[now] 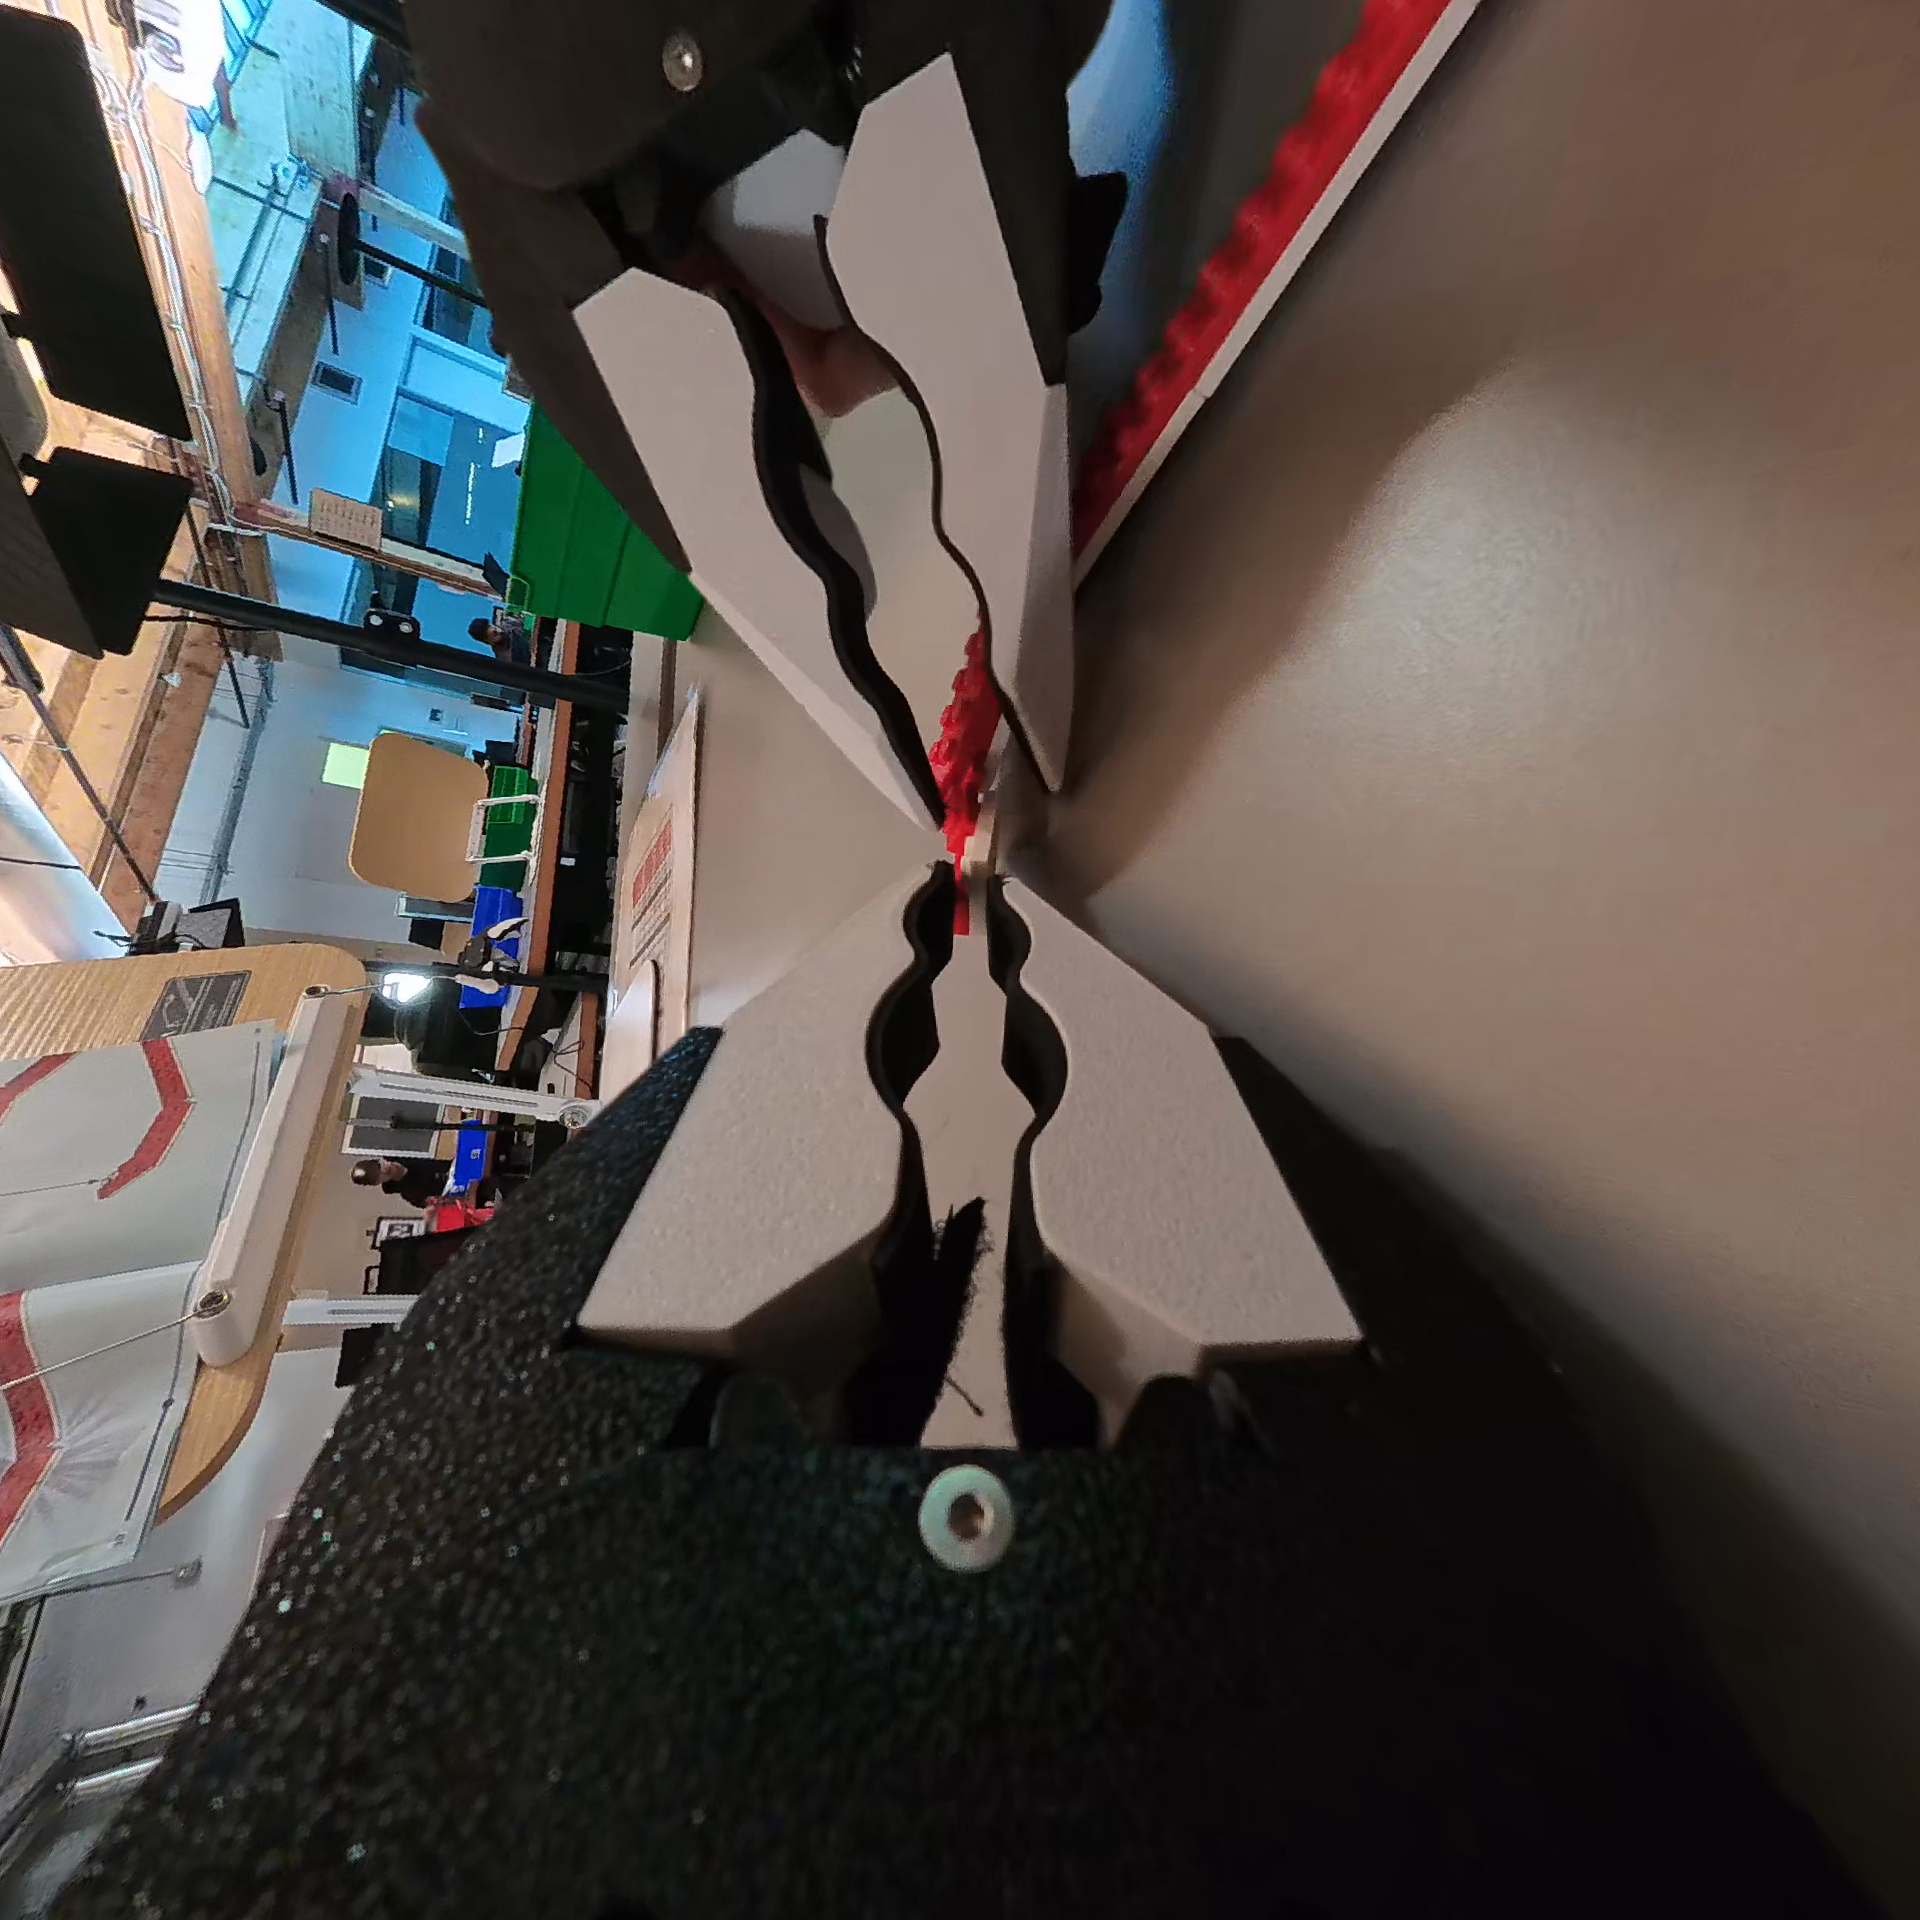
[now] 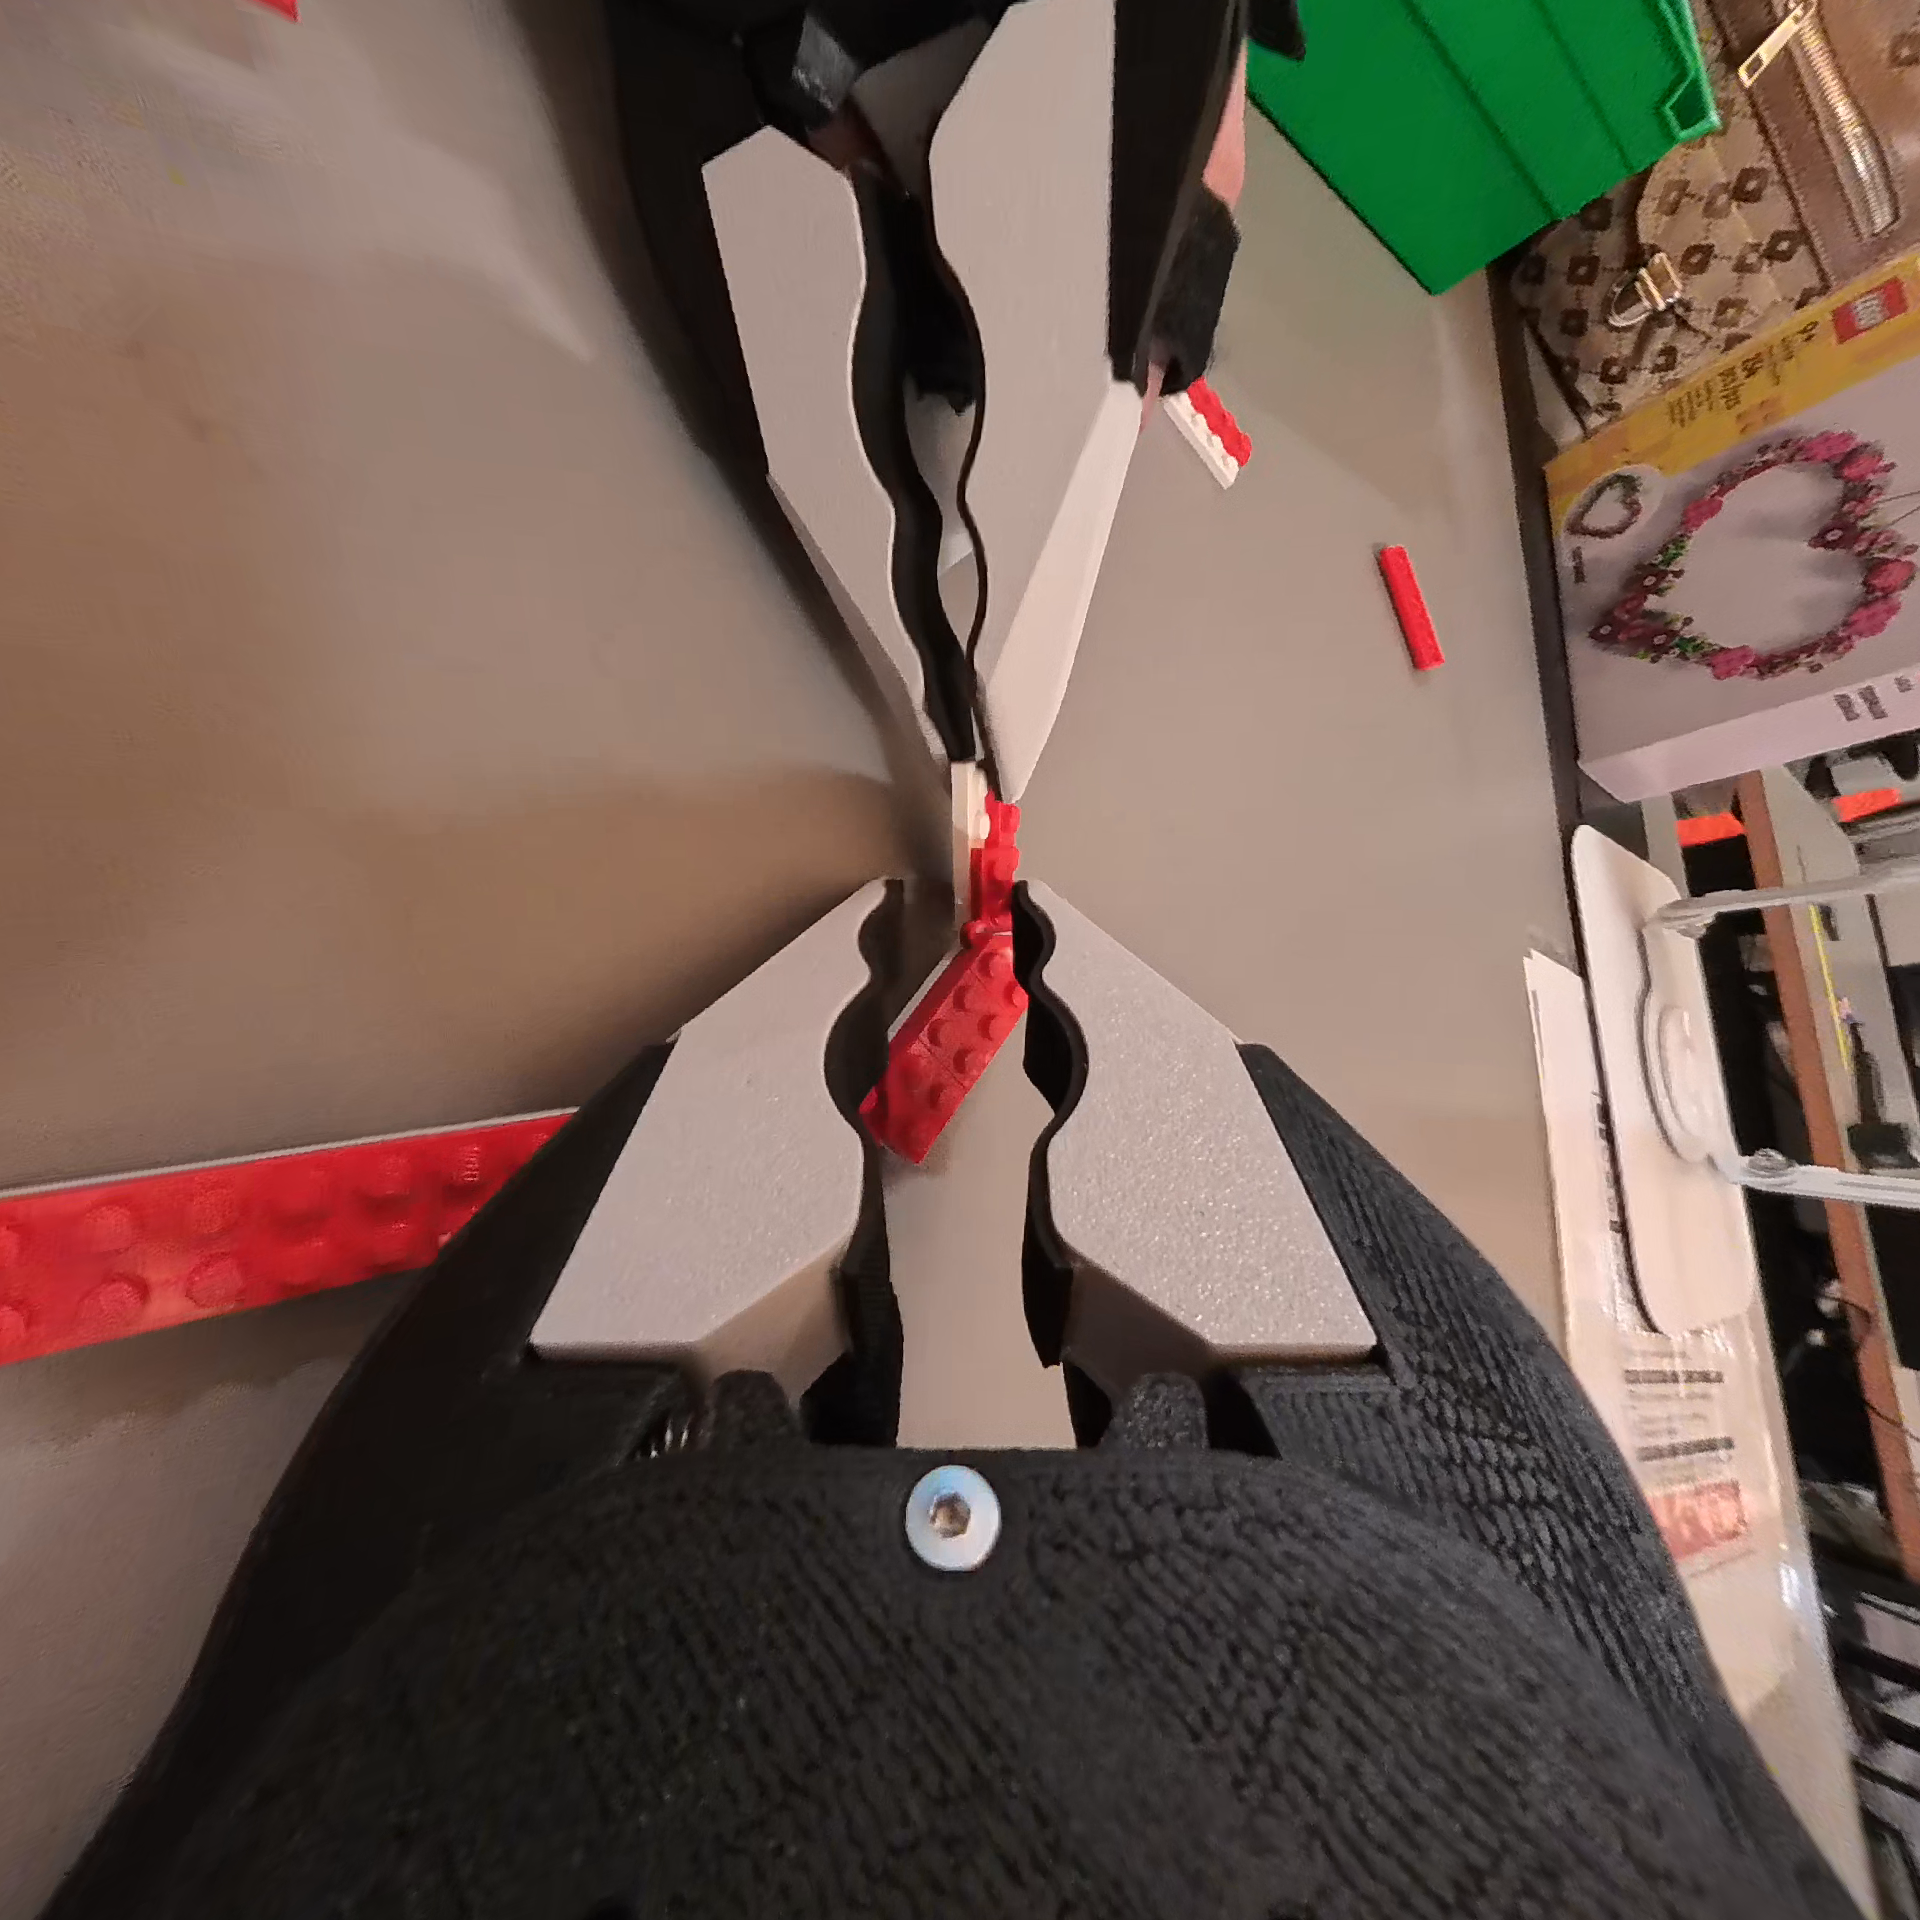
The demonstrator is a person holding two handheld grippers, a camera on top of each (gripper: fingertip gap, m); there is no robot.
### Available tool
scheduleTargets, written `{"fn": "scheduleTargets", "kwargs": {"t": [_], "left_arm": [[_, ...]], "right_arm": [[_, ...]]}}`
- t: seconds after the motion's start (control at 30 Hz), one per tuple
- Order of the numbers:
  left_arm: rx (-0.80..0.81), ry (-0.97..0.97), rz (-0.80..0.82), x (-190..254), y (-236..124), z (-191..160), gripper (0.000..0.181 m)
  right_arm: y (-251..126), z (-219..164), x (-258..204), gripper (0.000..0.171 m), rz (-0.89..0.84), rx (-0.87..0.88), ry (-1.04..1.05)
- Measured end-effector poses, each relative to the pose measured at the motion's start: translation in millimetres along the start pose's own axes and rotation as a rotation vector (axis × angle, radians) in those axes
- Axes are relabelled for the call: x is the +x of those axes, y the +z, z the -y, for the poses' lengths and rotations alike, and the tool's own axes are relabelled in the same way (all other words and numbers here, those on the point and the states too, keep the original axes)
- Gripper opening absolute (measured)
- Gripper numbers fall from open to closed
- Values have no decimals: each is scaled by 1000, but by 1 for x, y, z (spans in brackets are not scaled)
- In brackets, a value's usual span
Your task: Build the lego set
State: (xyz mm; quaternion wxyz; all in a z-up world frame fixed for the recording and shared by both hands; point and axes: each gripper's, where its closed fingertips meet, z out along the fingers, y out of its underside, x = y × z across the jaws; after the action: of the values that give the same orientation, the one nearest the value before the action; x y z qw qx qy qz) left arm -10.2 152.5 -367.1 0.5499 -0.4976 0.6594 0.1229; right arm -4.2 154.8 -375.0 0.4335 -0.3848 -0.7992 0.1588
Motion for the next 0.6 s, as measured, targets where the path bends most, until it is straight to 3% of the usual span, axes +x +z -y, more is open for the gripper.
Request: {"fn": "scheduleTargets", "kwargs": {"t": [0.4, 0.6], "left_arm": [[55, -41, -13, 2, -7, 6, 4], [88, 44, -16, 10, -13, 14, 3]], "right_arm": [[-1, 7, -2, 16, 32, 107, 143], [-3, 12, -9, 11, 86, 138, 134]]}}
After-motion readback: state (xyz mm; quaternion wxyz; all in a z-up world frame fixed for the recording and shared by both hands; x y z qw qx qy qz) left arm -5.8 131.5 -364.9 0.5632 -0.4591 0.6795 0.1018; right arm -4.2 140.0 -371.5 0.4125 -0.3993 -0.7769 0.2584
